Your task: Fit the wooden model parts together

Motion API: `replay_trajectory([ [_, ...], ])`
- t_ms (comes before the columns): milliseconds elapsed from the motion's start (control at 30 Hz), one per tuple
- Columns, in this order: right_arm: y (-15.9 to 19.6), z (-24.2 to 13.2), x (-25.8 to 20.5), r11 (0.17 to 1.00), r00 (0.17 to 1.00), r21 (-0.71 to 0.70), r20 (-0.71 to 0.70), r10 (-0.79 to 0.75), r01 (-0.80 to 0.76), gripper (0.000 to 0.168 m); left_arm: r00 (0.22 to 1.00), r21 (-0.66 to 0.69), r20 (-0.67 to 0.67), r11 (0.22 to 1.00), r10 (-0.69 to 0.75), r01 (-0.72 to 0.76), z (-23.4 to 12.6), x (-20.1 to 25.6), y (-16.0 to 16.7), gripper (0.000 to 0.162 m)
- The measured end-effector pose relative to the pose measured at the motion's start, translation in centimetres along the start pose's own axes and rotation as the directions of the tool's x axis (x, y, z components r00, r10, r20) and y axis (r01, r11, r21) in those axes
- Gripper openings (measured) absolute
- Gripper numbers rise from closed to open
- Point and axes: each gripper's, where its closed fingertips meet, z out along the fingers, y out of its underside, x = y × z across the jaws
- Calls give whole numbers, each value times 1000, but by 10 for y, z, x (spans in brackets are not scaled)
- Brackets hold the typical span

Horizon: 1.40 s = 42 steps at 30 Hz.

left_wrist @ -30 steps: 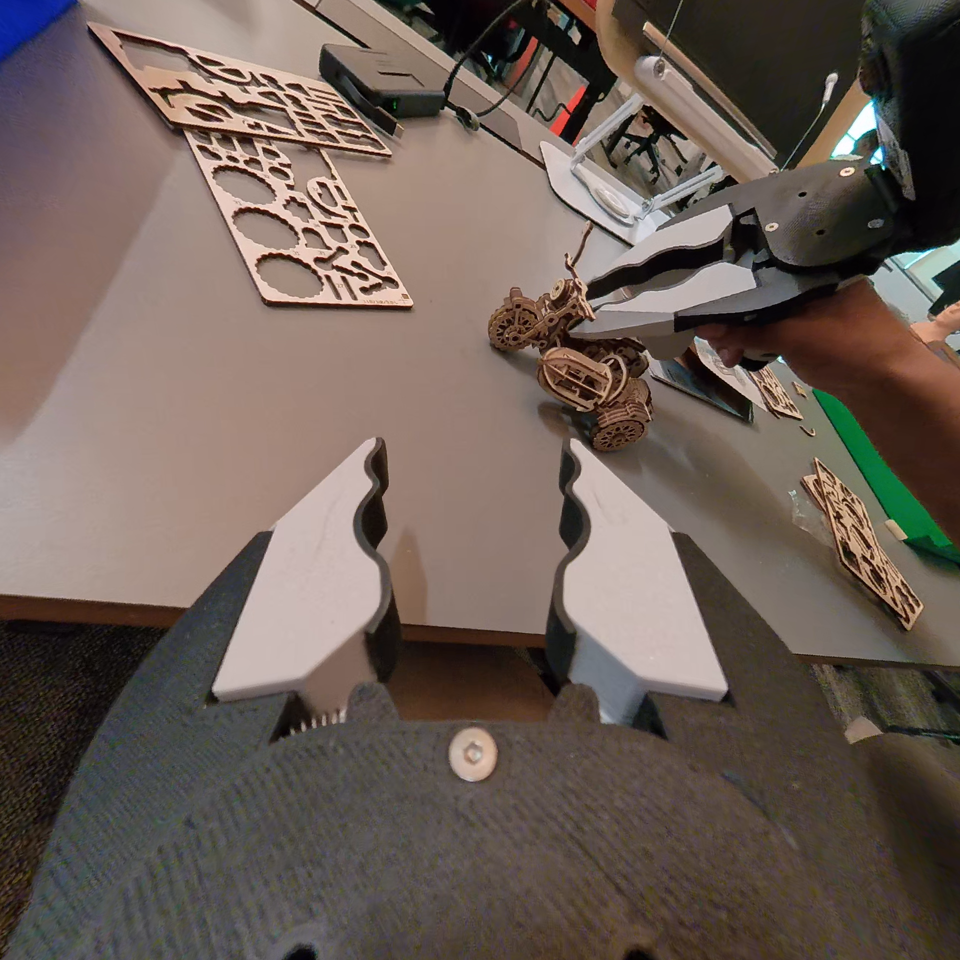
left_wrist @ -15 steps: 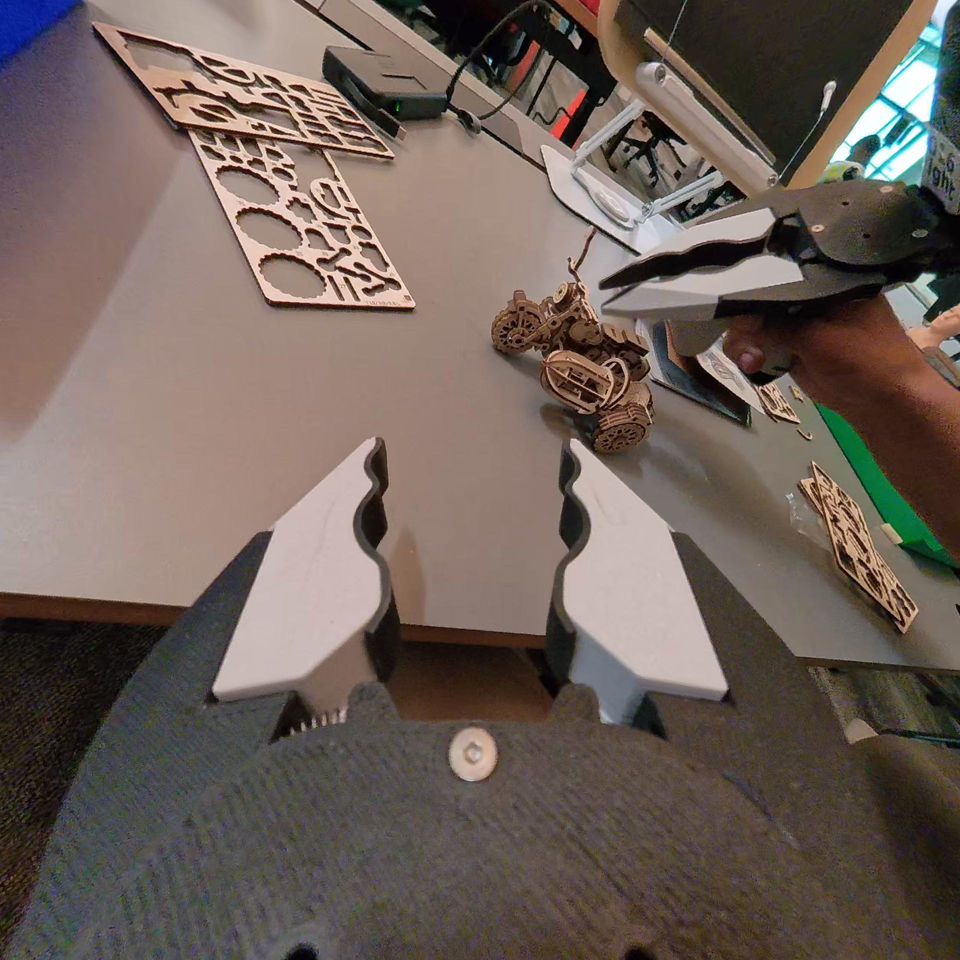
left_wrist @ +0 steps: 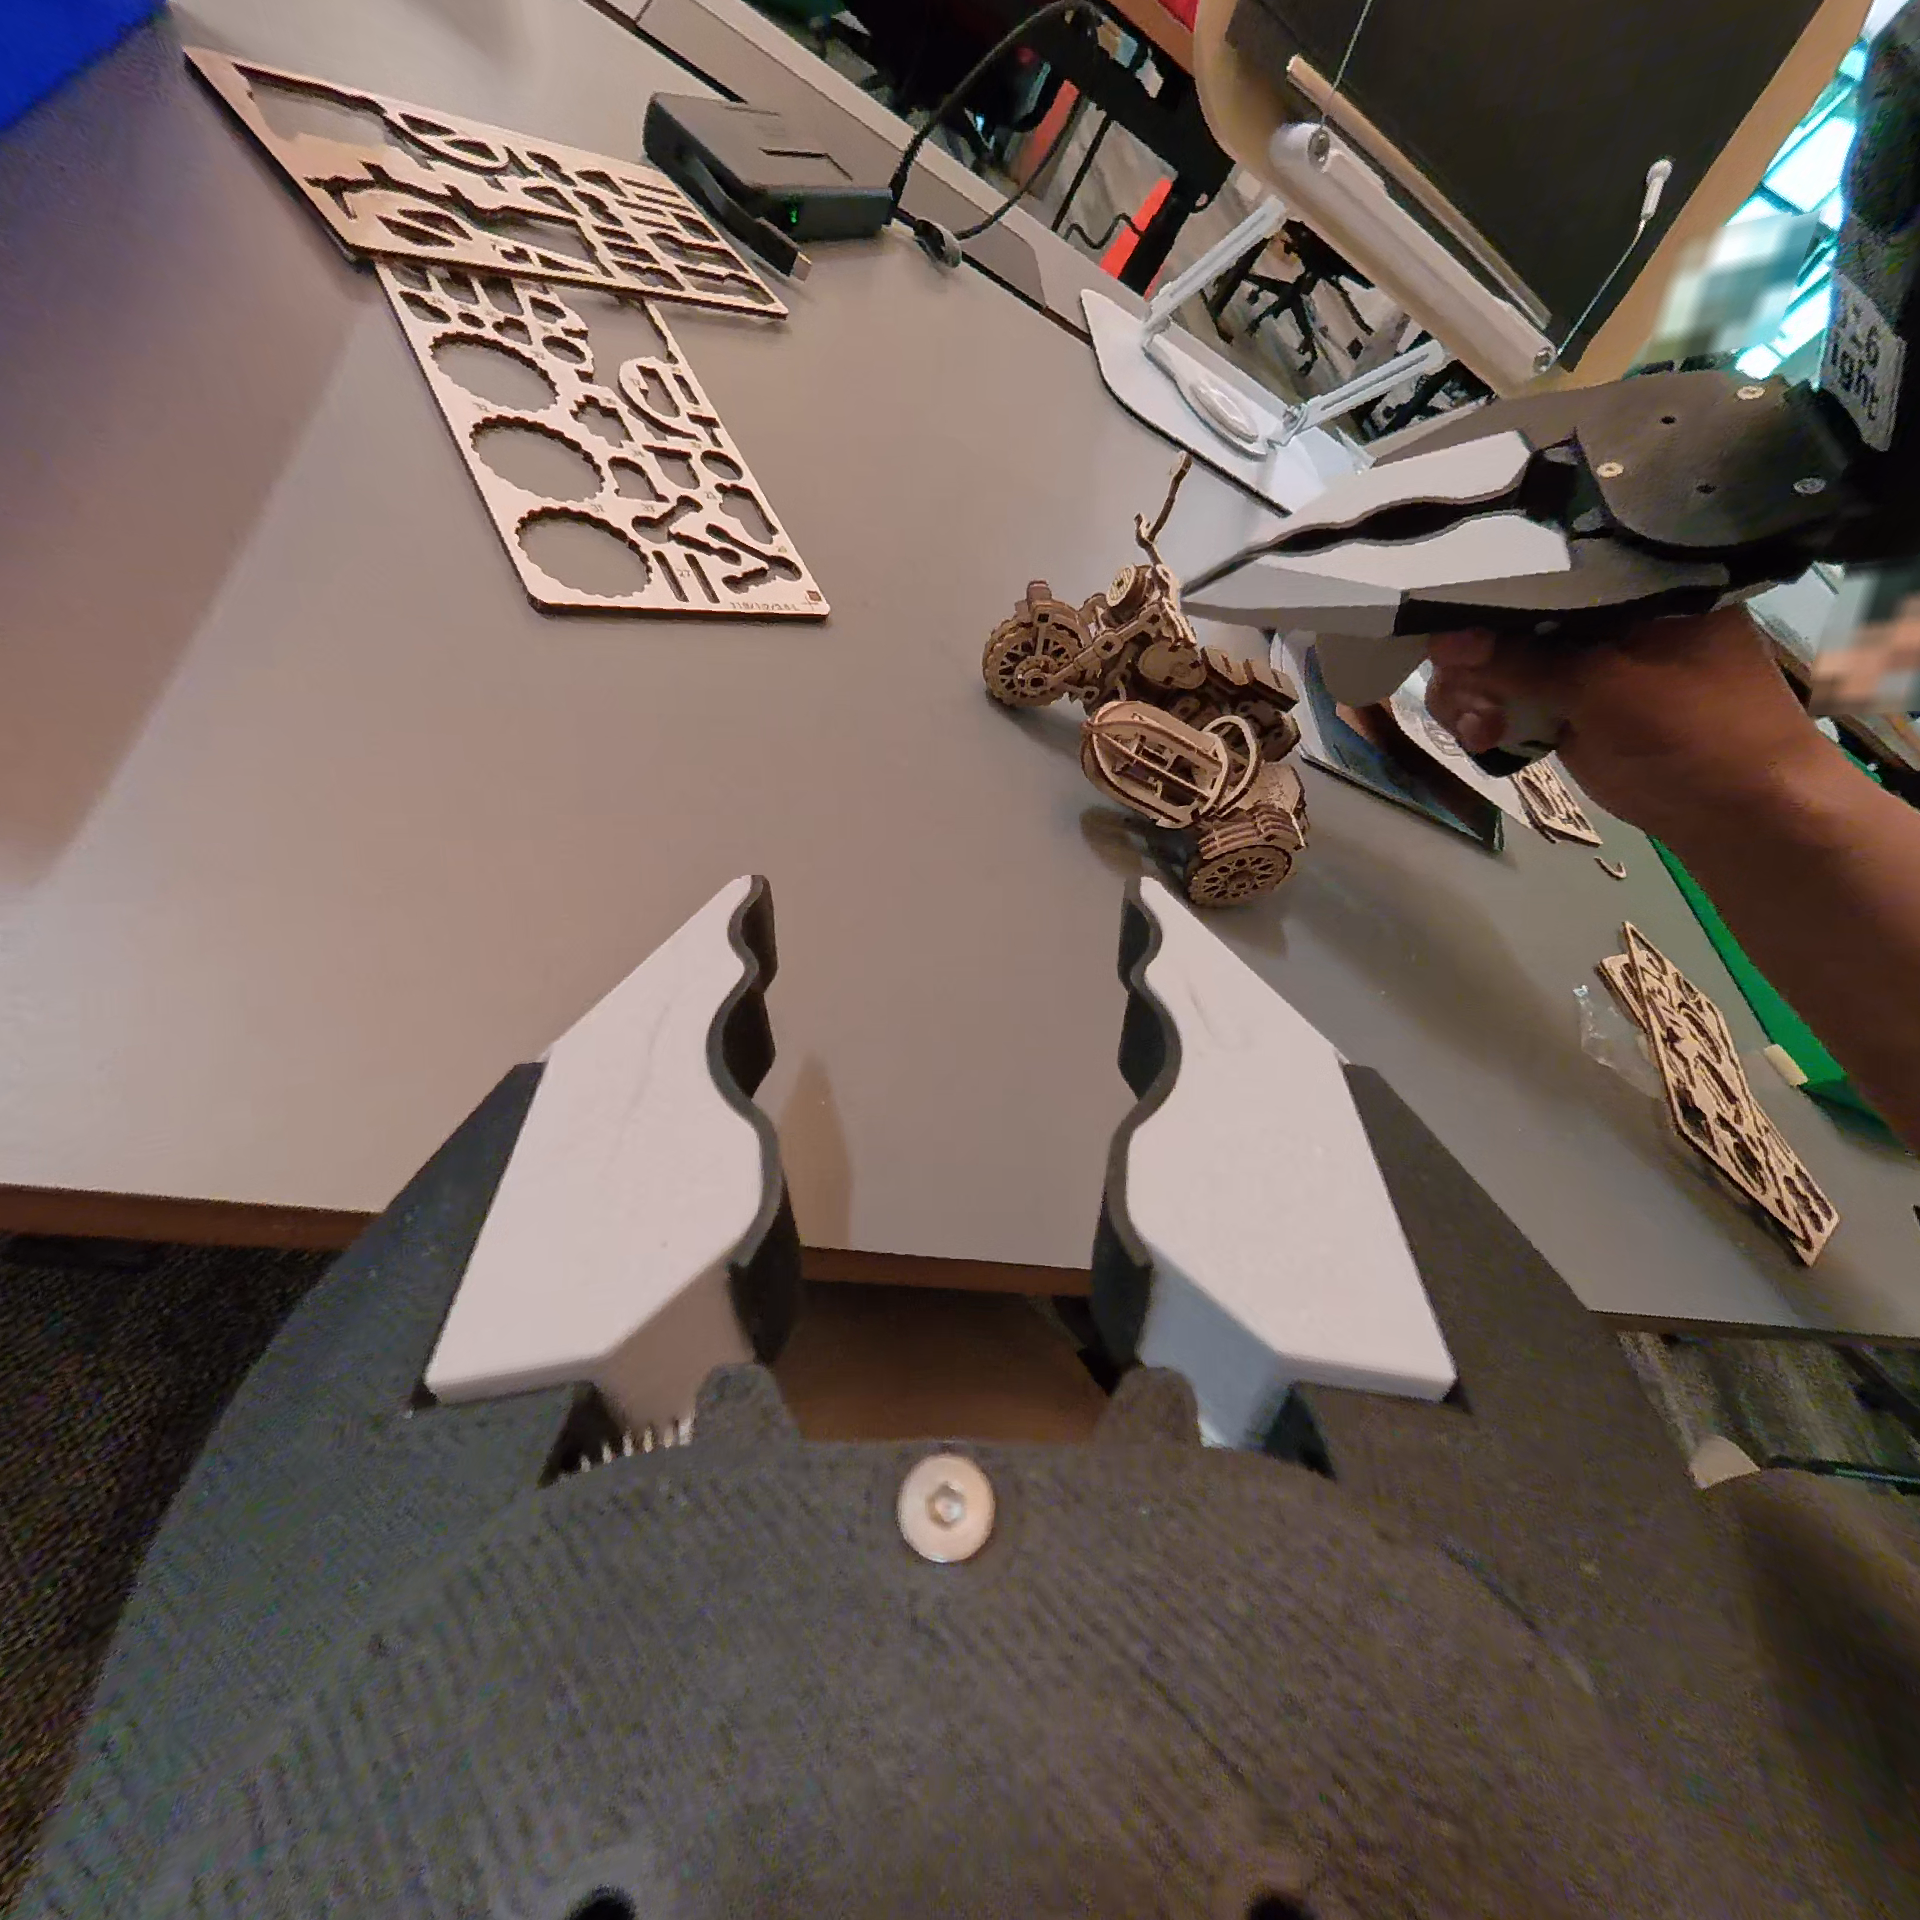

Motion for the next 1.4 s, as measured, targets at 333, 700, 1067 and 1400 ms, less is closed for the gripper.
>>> replay_trajectory([
  [333, 0, -6, 2, 1000, 1000, 13, -12, 8, -8, 0, 1000, -1, 0, 1000, -1, 1, 0, 0, 0, 66],
  [700, 7, -7, 1, 998, 999, 24, -1, 52, -52, 0, 1000, -3, 1, 1000, 6, -6, 0, 1, 1, 66],
  [1067, 11, -8, 0, 998, 998, 12, 0, 61, -61, 0, 1000, -3, 3, 1000, 7, -7, 1, 1, 1, 66],
  [1400, 18, -26, 5, 999, 998, -8, -43, 45, -45, 8, 1000, -5, 3, 1000, 16, -16, 0, 2, 1, 66],
])
